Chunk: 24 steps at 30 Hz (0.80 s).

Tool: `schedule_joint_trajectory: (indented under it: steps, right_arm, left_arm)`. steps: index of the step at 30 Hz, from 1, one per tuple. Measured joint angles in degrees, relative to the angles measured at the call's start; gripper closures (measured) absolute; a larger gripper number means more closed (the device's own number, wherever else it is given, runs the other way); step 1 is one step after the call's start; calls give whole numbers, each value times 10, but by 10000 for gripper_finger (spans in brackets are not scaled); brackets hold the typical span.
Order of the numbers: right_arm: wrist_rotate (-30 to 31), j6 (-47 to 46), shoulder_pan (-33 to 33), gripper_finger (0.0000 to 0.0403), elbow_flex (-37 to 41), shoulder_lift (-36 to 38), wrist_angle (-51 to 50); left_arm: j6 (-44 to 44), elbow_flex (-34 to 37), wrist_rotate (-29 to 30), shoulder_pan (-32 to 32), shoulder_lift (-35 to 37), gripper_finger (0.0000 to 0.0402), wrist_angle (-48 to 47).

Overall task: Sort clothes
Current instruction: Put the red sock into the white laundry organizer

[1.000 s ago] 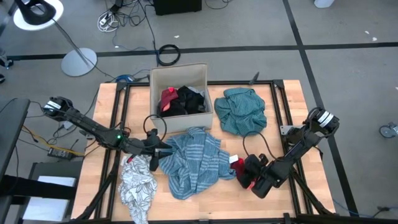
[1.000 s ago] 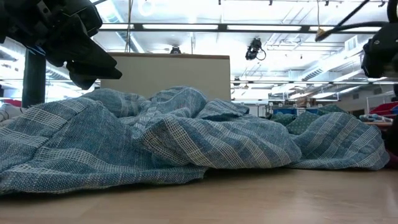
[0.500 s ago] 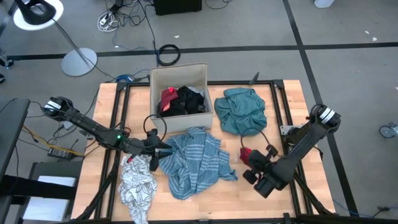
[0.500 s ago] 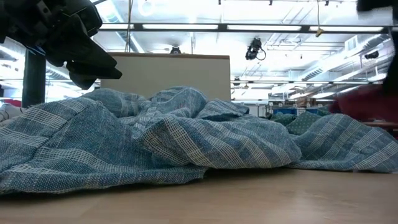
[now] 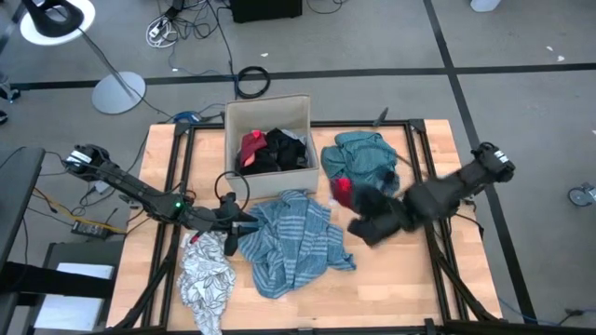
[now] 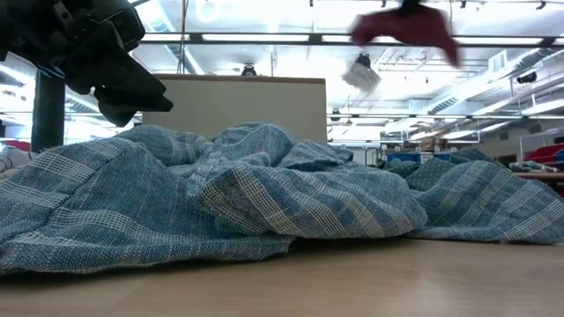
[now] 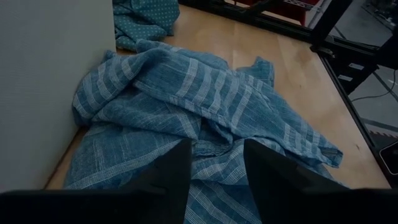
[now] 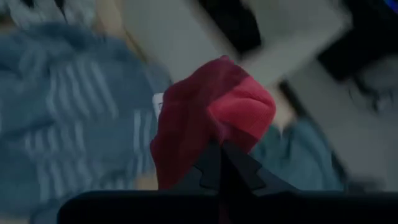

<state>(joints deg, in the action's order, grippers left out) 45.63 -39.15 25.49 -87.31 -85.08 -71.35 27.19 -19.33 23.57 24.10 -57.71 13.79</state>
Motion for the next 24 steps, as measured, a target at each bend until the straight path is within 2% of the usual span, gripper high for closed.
schedule_joint_trajectory:
  steps: [5, 9, 13, 16, 24]
  right_arm:
    - [-67, 284, -121, 402, -26, 0, 238]
    - [-172, 407, -219, 402, -27, -12, 420]
    - [-245, 452, -298, 401, -27, -51, 532]
    - [-277, 459, -343, 401, -27, -94, 588]
    - [-289, 429, -423, 396, -26, -215, 623]
  left_arm:
    - [0, 0, 0, 0, 0, 249, 0]
    - [-1, 0, 0, 0, 0, 249, 0]
    - [-1, 0, 0, 0, 0, 249, -4]
    - [-2, 1, 0, 0, 0, 249, -6]
    - [-13, 1, 1, 0, 0, 249, -7]
